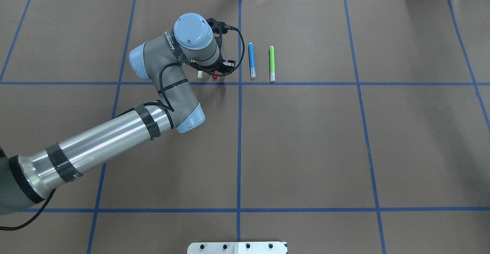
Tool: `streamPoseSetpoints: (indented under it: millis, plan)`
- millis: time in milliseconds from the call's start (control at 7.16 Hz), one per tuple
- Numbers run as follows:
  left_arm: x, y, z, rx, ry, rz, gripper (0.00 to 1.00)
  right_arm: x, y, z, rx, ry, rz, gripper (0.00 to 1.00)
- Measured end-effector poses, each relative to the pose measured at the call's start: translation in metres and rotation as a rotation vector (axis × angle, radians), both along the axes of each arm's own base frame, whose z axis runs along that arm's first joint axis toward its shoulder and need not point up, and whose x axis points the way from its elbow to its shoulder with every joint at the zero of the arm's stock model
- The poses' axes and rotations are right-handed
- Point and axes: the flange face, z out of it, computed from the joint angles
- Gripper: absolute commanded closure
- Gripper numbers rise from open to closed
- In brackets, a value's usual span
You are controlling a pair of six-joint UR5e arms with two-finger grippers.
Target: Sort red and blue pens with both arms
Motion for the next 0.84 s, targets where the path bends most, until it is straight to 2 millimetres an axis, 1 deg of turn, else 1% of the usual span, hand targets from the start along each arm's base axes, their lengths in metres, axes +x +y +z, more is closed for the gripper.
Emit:
streamPoseSetpoints:
  millis: [279, 559, 699, 838]
  plan:
    - [-0.0007, 0.0003, 0.0009, 0.000, 0.000, 0.000, 0.58, 0.0000, 0.0000, -0.0001, 0.001, -0.001, 0.000, 0.00]
    - [-0.0034, 0.0006, 0.0060, -0.002, -0.003, -0.002, 0.58, -0.0001, 0.0000, -0.0002, 0.001, -0.001, 0.000, 0.00]
    - [-0.0041, 0.0009, 0.0068, -0.002, -0.003, -0.002, 0.71, -0.0001, 0.0000, -0.0001, 0.001, -0.001, 0.000, 0.00]
    - [-0.0045, 0.0012, 0.0064, -0.001, -0.002, -0.002, 0.91, -0.0001, 0.0000, -0.0001, 0.000, -0.001, 0.000, 0.00]
